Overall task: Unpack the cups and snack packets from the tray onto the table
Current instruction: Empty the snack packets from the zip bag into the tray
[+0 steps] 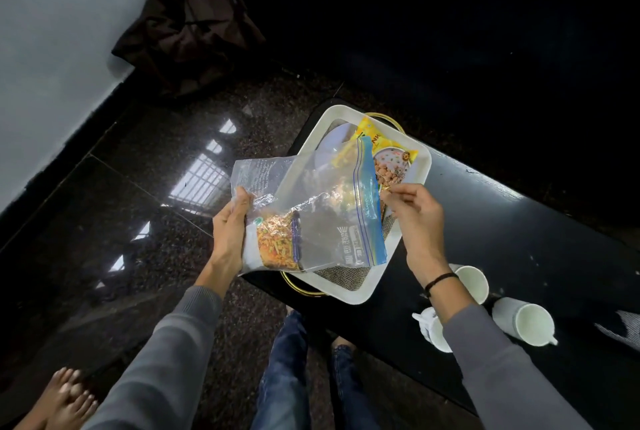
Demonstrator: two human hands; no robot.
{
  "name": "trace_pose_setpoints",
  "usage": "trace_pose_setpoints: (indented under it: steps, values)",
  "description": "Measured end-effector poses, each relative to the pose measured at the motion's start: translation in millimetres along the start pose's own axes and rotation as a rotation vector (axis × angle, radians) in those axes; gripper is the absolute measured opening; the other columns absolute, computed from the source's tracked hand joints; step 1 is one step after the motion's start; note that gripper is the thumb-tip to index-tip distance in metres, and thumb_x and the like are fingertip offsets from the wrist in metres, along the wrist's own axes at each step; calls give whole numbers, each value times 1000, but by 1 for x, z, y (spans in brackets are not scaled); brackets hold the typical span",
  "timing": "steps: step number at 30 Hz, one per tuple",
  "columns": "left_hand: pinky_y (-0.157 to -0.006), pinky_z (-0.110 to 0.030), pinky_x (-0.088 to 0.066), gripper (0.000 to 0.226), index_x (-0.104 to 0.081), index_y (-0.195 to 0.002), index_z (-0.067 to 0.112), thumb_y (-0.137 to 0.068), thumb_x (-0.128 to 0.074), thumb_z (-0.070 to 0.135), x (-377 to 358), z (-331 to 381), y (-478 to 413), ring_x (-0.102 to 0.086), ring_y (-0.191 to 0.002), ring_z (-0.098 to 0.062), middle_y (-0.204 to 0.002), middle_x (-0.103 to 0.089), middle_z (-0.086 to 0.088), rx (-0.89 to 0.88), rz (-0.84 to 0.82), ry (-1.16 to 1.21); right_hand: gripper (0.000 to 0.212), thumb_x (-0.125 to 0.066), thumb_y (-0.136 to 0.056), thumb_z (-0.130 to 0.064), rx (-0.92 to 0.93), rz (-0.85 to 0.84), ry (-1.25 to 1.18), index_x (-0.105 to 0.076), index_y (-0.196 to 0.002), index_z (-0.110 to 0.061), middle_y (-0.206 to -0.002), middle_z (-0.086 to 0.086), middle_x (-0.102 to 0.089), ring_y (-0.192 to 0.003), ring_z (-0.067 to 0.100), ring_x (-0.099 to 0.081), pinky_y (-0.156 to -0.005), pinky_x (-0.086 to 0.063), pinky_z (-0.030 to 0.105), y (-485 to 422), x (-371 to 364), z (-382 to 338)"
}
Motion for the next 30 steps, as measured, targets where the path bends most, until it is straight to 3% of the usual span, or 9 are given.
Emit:
trace_pose_setpoints:
  steps: [9,12,14,17,19,23,25,28,30]
  values:
    - [-56,-32,-62,38,-77,-78,22,-97,-62,50,-31,5,2,-73,-63,-18,-78,-78,-5,-12,-93,-47,6,-80,-83,-5,-236,-720,86,-82,-77,-3,-93,7,-81,-95,13,-78,-81,-60,21,36,-62,-15]
    - [-52,-28,-58,36,-72,-80,16,-100,-61,43,-44,9,3,-70,-55,-15,-69,-75,-1,-27,-135,-59,87,-41,-108,2,-417,-564,29,-53,-23,-9,-47,9,-65,-58,-3,-73,-61,-51,4,45,-52,-3]
    - [-47,-24,-55,38,-74,-78,16,-102,-59,40,-54,12,5,-70,-52,-12,-66,-75,0,-43,-168,-57,71,-46,-105,2,-281,-719,171,-71,-41,-17,-57,-1,-75,-59,-11,-70,-60,-51,2,40,-64,13]
    - [-58,-33,-62,36,-78,-85,17,-102,-58,41,-67,14,12,-75,-65,-20,-80,-79,-9,-47,-193,-59,25,-69,-98,-12,-274,-754,188,-71,-123,-14,-127,3,-74,-120,10,-68,-101,-54,23,37,-80,15]
    - [-80,-46,-63,34,-78,-93,15,-103,-57,40,-72,15,13,-76,-84,-30,-93,-79,-16,-64,-186,-54,49,-80,-89,-19,-114,-845,286,-67,-133,-2,-114,-5,-79,-104,2,-73,-87,-55,11,37,-93,8]
    - [-102,-62,-50,40,-77,-101,8,-102,-57,43,-75,16,10,-69,-109,-46,-107,-76,-25,-85,-135,-83,34,-56,-103,1,-156,-719,233,-54,-131,20,-90,6,-76,-79,10,-69,-76,-54,12,29,-69,25]
    - [-100,-59,-52,46,-75,-103,1,-103,-57,43,-74,16,9,-72,-103,-37,-103,-77,-19,-101,-120,-123,34,-33,-112,-5,-366,-538,76,-60,-110,16,-80,14,-61,-75,22,-60,-87,-53,20,29,-52,37]
    - [-91,-38,-55,42,-78,-98,7,-103,-56,43,-70,18,8,-76,-95,-19,-96,-81,-6,-103,-118,-169,85,-30,-111,-20,-596,-408,-154,-63,-34,-5,-36,9,-56,-32,16,-61,-39,-51,17,46,-33,28]
    - [-87,-28,-54,39,-83,-92,19,-99,-59,50,-73,15,8,-77,-95,-12,-97,-82,0,-55,-195,-228,92,-35,-110,-13,-602,-347,-236,-53,-19,-12,-26,2,-49,-26,16,-57,-37,-46,24,50,-27,11]
Point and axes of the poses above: each hand's wrist, its own y-axis away from the middle knuckle, its own x-axis out of the back of the hand, z = x × y, the point moved 7 cm from there along -y, towards the middle knuckle
